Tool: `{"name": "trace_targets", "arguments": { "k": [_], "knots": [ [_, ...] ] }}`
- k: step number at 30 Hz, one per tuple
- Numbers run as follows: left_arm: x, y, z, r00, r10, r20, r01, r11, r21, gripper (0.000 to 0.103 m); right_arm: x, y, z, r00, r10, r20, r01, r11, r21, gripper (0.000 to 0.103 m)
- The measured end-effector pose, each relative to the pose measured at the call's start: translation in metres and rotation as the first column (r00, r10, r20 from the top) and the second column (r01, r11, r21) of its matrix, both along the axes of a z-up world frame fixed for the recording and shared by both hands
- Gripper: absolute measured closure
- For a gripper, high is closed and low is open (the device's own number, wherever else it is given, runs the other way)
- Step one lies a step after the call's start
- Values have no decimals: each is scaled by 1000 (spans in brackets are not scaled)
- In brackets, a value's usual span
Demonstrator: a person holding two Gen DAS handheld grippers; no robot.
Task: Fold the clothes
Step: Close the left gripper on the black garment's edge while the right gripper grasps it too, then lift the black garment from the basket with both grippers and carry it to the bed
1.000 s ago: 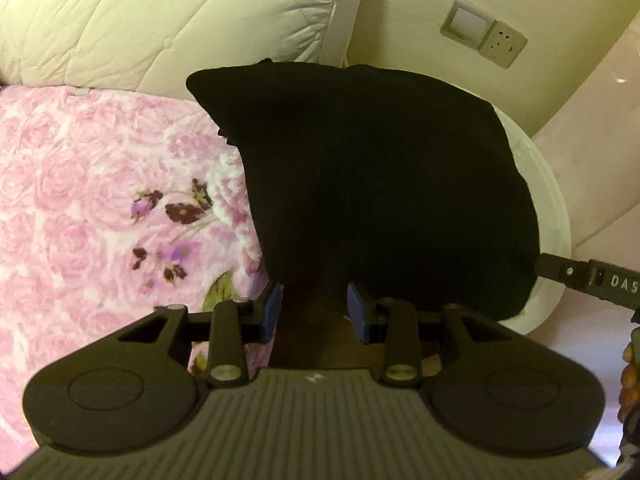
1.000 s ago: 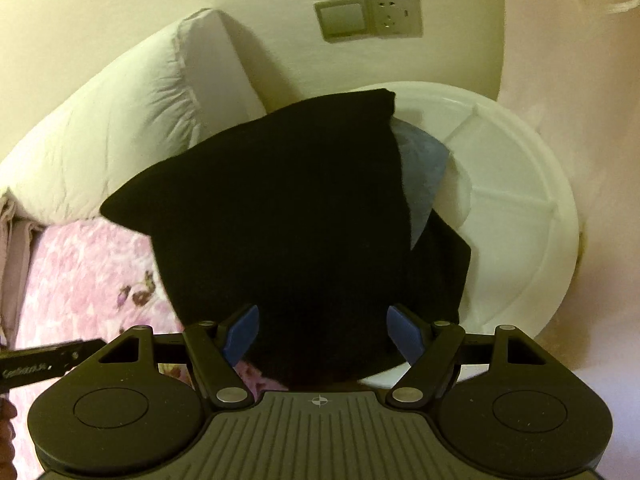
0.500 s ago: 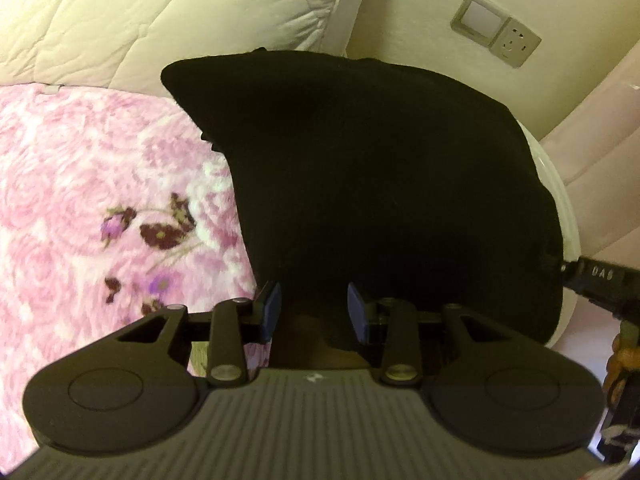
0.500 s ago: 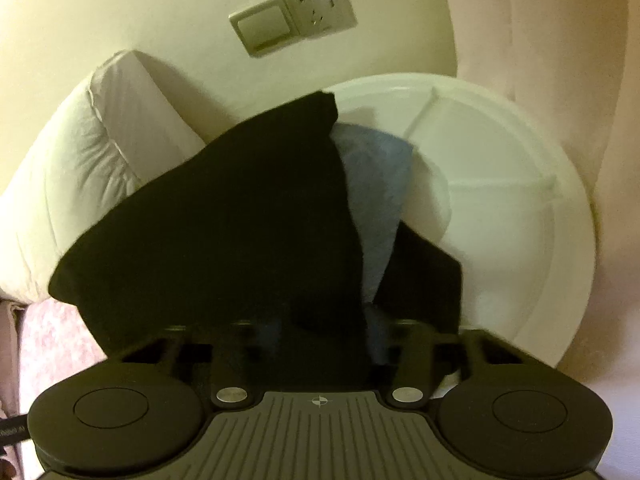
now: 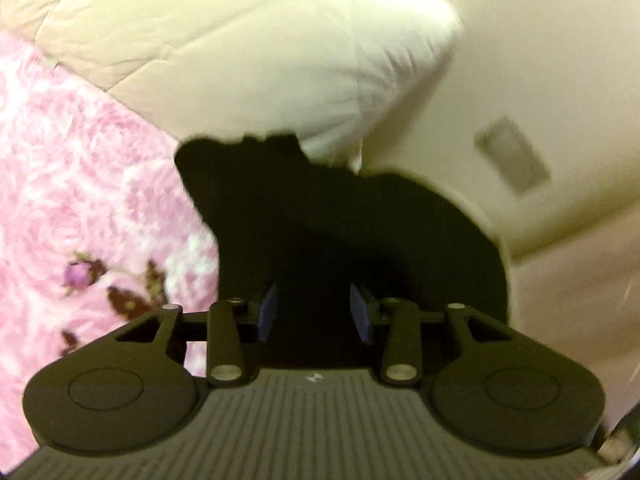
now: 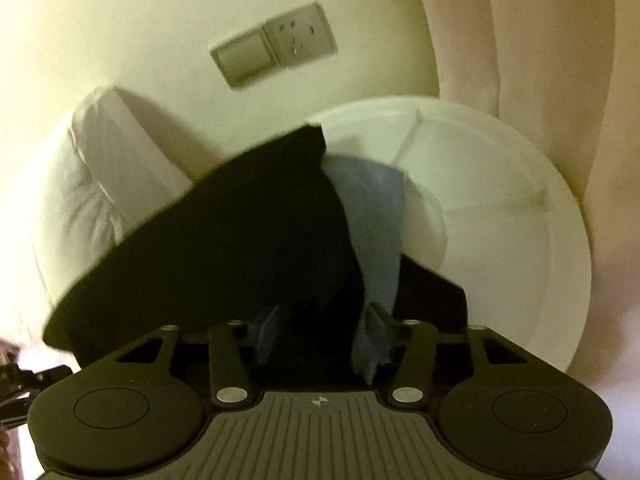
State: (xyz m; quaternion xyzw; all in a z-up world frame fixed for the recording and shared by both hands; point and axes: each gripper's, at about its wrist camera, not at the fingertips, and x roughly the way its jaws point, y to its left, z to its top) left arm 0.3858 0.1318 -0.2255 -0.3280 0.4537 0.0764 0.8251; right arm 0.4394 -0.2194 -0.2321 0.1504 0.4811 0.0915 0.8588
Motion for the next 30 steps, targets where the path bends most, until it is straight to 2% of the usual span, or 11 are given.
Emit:
{"name": "trace_targets", "arguments": {
  "k": [2, 11, 13, 15, 16, 17, 19, 20, 23, 27, 30],
  "knots": [
    [9, 11, 1, 998, 56, 16, -56, 998, -33, 63, 6, 3, -2, 1000, 3, -6, -3, 1000, -3, 42],
    [39, 39, -33, 981, 185, -66, -194, 963, -188, 52, 28, 14, -11, 999, 15, -29, -16, 1000, -11, 43],
    [36, 43, -39, 973, 219, -69, -229, 946, -230, 54, 27, 14, -11, 999, 20, -25, -20, 1000, -8, 43],
    [35, 42, -37, 975, 214, -59, -222, 948, -228, 66, 27, 15, -11, 999, 37, -24, -37, 999, -10, 43],
    [34, 42, -36, 976, 212, -53, -218, 949, -227, 68, 28, 15, -10, 999, 49, -23, -50, 999, -12, 52],
    [33, 42, -35, 977, 209, -48, -214, 950, -226, 74, 28, 15, -10, 998, 60, -25, -60, 998, -2, 69],
    [31, 42, -33, 978, 204, -37, -207, 953, -223, 80, 31, 14, -10, 998, 50, -35, -50, 999, 0, 87],
    [29, 42, -32, 980, 198, -30, -200, 955, -217, 84, 32, 13, -10, 998, 43, -41, -43, 999, -1, 88],
    [25, 40, -30, 985, 175, -10, -173, 964, -203, 85, 33, 6, -9, 999, 0, -48, 3, 999, 54, 87],
    [28, 40, -33, 988, 157, 0, -154, 968, -198, 77, 42, 1, -14, 997, -30, -72, 35, 997, 74, 80],
    [32, 40, -35, 989, 147, 4, -143, 970, -197, 84, 51, -2, -24, 994, -50, -100, 61, 992, 109, 75]
  ]
}}
